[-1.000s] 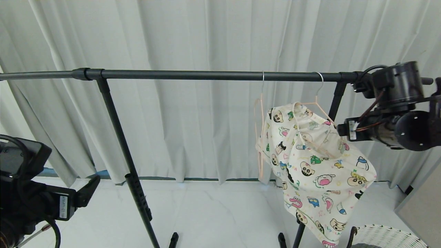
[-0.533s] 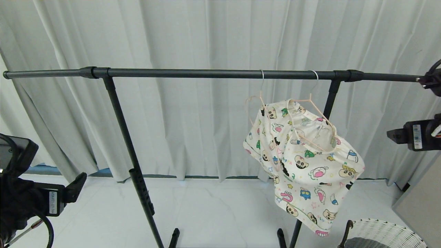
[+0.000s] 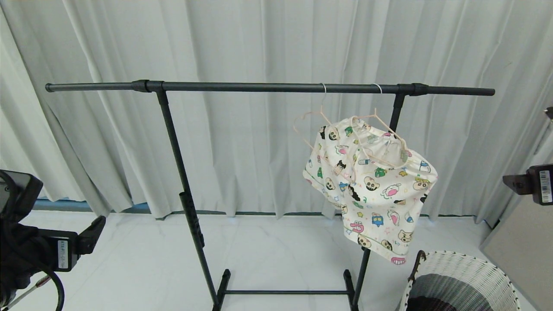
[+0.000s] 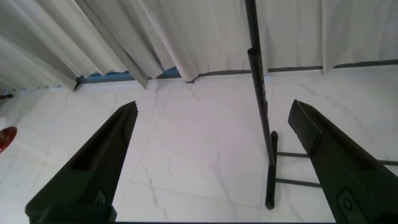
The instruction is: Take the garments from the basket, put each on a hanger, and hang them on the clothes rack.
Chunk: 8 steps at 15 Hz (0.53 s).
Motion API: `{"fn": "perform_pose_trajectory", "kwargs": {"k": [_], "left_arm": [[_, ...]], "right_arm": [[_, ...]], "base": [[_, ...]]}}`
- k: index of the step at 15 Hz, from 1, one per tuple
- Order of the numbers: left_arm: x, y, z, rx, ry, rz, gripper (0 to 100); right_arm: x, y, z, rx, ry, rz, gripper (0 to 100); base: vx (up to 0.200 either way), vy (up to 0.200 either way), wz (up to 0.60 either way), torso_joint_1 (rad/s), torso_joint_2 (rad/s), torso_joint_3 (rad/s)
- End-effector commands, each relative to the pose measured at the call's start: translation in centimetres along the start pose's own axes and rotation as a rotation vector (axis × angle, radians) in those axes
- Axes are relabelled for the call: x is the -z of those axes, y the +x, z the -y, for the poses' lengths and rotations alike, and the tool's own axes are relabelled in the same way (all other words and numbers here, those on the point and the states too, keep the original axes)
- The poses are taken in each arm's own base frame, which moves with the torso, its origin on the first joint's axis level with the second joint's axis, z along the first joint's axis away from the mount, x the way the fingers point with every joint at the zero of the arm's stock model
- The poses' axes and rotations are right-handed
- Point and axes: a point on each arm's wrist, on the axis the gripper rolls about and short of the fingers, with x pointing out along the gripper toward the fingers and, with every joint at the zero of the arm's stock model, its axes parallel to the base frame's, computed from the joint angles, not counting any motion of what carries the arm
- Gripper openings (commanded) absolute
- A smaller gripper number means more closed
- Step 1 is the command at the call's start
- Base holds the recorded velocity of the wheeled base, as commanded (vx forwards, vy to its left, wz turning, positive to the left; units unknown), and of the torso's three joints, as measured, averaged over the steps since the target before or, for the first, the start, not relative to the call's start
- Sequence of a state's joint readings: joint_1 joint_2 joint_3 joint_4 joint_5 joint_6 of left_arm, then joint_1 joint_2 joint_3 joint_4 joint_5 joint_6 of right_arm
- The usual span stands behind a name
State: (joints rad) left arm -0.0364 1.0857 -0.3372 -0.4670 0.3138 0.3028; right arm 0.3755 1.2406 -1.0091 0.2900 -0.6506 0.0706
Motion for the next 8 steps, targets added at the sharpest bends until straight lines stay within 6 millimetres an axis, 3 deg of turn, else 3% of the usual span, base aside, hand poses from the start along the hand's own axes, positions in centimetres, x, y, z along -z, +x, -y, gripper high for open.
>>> {"fn": "perform_pose_trajectory", "kwargs": {"k": [1, 4, 8], "left_arm": [[0.0, 0.0, 0.0, -0.002, -0.001, 0.0, 100], [0.1, 0.0, 0.0, -0.001, -0.001, -0.004, 100], [0.2, 0.0, 0.0, 0.0, -0.006, -0.007, 100]], "right_arm": [[0.3, -0.4, 0.3, -0.001, 0.003, 0.005, 100], [0.6, -0.6, 0.5, -0.004, 0.003, 0.005, 100], [2.4, -0.3, 0.4, -0.005, -0.029, -0.041, 100]], "base": [[0.0, 0.0, 0.0, 0.0, 0.0, 0.0], [0.0, 0.0, 0.0, -0.065, 0.14, 0.085], [0.0, 0.0, 0.0, -0.189, 0.46, 0.251]]}}
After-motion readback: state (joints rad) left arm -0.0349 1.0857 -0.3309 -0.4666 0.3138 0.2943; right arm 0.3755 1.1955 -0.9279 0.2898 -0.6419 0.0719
